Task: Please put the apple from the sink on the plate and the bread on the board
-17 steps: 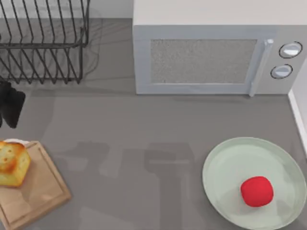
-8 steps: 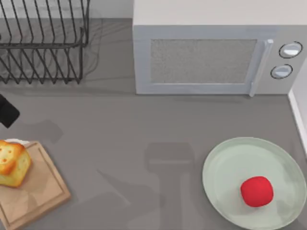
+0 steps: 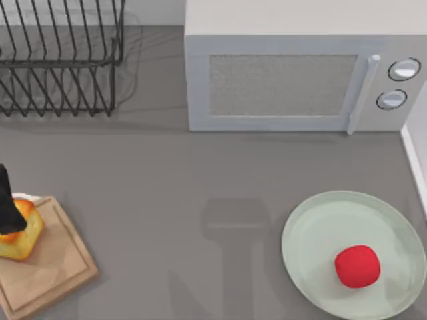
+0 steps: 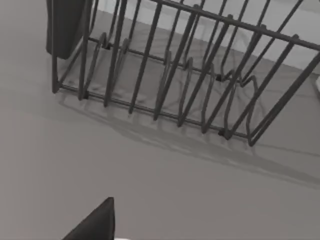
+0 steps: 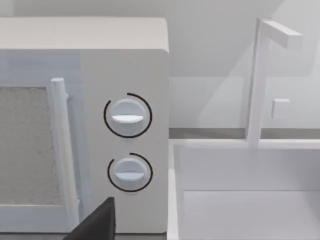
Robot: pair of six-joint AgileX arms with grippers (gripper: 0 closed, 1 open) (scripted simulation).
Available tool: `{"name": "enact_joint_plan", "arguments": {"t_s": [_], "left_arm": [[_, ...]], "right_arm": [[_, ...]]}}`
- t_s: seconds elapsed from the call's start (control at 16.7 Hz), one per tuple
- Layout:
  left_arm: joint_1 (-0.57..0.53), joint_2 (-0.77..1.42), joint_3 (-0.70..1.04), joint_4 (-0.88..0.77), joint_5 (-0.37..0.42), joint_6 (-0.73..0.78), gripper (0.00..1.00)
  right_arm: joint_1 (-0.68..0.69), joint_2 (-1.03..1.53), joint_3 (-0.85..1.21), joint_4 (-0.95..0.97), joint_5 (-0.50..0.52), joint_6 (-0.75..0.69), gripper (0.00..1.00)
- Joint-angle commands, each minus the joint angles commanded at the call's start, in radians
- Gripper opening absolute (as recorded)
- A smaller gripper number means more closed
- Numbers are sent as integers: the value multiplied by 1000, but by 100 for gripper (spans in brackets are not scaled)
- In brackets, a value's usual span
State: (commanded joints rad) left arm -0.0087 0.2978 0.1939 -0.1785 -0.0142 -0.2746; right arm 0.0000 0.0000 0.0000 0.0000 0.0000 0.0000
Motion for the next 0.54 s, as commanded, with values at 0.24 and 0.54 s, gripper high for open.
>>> {"name": "enact_joint_plan", "arguments": {"t_s": [0.24, 0.54], "left_arm": [[6, -211, -138, 126, 10, 195, 100], [9, -298, -194, 179, 14, 275, 100]], "right_arm": [[0, 0, 0, 0, 0, 0, 100], [0, 0, 0, 0, 0, 0, 100]]}}
